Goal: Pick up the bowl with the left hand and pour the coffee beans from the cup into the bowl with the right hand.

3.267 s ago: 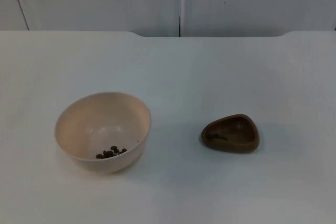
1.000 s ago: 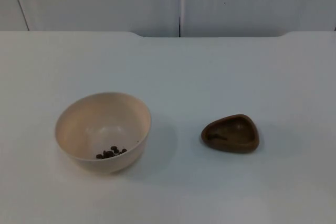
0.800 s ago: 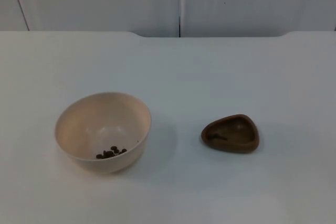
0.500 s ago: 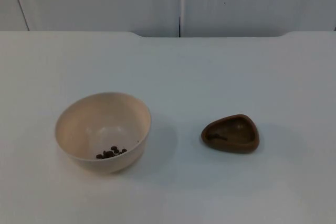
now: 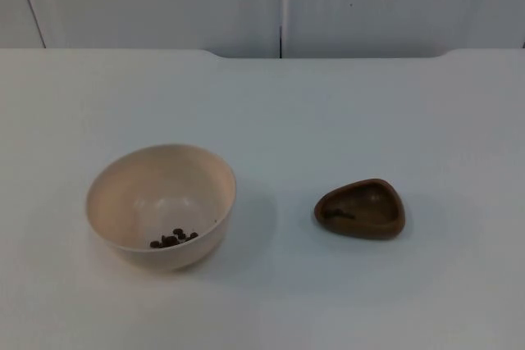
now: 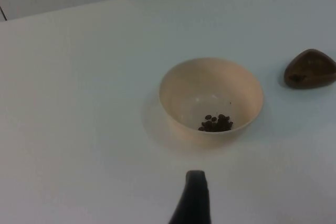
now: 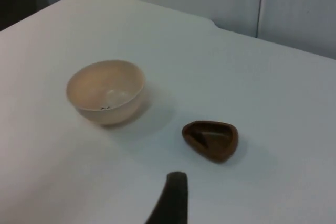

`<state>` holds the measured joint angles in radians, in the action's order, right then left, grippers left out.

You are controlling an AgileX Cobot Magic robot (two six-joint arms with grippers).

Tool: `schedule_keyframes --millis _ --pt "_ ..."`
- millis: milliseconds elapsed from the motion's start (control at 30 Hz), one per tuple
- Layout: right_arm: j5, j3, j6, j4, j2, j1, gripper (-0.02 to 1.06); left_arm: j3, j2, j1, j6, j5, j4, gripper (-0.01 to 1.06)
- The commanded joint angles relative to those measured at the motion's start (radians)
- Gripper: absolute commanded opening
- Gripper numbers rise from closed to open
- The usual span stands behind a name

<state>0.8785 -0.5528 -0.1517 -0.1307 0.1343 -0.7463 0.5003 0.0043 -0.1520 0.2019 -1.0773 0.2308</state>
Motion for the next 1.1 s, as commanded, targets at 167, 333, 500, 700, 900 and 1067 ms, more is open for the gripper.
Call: schedule_keyframes --millis 167,333,500,700,900,1067 --pt "0.103 0.005 0.045 0.068 -0.134 -0.007 0.76 -0.004 -0.004 0.003 -0.009 -0.002 -0.008 0.7" --pt "0.188 0.026 0.098 0.076 -0.134 -0.011 0.76 -0.004 -0.004 0.003 -0.009 -0.002 -0.008 0.7" --pt "0.201 0.038 0.112 0.076 -0.134 -0.011 0.76 -0.004 -0.004 0.003 -0.009 -0.002 -0.008 0.7" --pt "0.201 0.038 0.112 0.073 -0.134 -0.011 0.76 -0.004 -0.004 0.003 -0.009 -0.002 0.005 0.7" --pt "0.201 0.038 0.112 0.073 -0.134 -0.011 0.76 -0.004 -0.004 0.003 -0.001 0.004 0.047 0.7" --pt "0.201 0.038 0.112 0.073 -0.134 -0.011 0.76 -0.004 -0.004 0.003 -0.001 0.004 0.047 0.7"
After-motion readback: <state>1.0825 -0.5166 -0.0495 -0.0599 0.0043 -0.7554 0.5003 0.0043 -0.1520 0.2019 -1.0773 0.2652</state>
